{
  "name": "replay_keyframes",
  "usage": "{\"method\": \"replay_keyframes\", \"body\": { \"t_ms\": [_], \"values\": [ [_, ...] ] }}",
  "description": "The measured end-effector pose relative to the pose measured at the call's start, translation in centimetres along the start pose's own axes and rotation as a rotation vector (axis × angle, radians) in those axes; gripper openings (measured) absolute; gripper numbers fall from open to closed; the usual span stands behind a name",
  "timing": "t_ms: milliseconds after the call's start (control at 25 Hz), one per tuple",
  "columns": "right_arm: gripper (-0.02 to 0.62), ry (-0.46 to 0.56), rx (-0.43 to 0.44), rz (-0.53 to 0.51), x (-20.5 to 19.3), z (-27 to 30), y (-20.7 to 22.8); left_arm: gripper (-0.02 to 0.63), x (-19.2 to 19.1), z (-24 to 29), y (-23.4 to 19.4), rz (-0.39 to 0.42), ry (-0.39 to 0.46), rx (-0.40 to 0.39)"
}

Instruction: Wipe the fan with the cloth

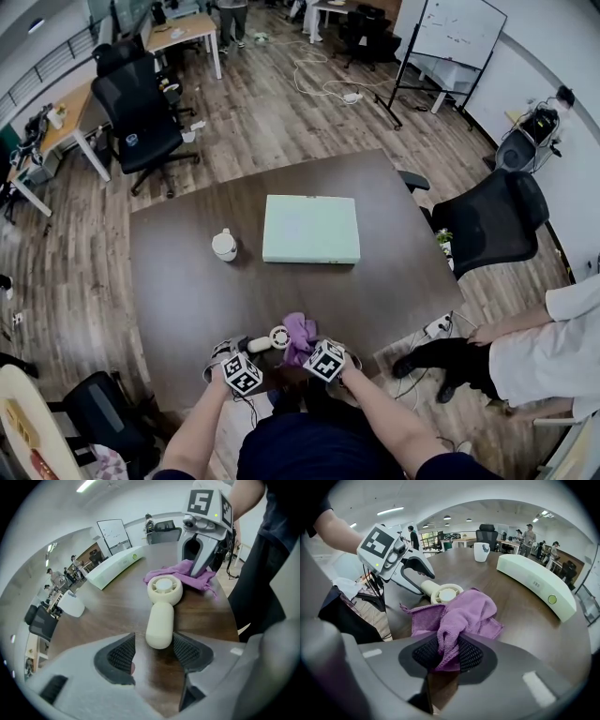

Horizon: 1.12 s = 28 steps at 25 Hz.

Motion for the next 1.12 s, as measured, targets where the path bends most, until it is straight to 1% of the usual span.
{"method": "replay_keyframes", "body": {
  "t_ms": [80, 200, 400, 600, 840, 960, 1120],
  "values": [
    [0.109, 0.004, 0.002, 0.004, -0.2, 0.0, 0.2, 0.274, 0.8, -0.1, -0.2, 0.029, -0.005, 0.009],
    [0.109, 0.017, 0.001, 0.01, -0.5, 0.0, 0.3, 0.296, 2.7, 0.1, -0.2, 0.068, 0.003, -0.01],
    [0.11, 0.033, 0.002, 0.036, -1.2, 0.0, 0.7, 0.307, 5.9, 2.2, 0.4, 0.116, -0.011, -0.066],
    [0.109, 0.067, 0.013, 0.07, -1.2, -0.1, 0.7, 0.322, 7.4, 3.6, 1.5, 0.184, -0.065, -0.14],
    [0.109, 0.083, 0.023, 0.087, -2.0, -0.2, 1.2, 0.333, 8.9, 5.2, 2.4, 0.188, -0.091, -0.207],
    [0.109, 0.087, 0.027, 0.093, -2.1, -0.3, 1.3, 0.344, 9.4, 5.6, 2.5, 0.177, -0.102, -0.225],
    [0.109, 0.095, 0.034, 0.109, -1.7, -0.3, 1.3, 0.362, 9.7, 6.1, 2.2, 0.182, -0.119, -0.243]
  ]
}}
Point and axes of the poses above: the fingertips, and each gripper's own axes: z forward along the fingers, y to its right, x out of its top, the point moved 3 cm from there along -z, backward along the fingers, and after that the axes turned 8 degrees about y, right-handed, at the moved point
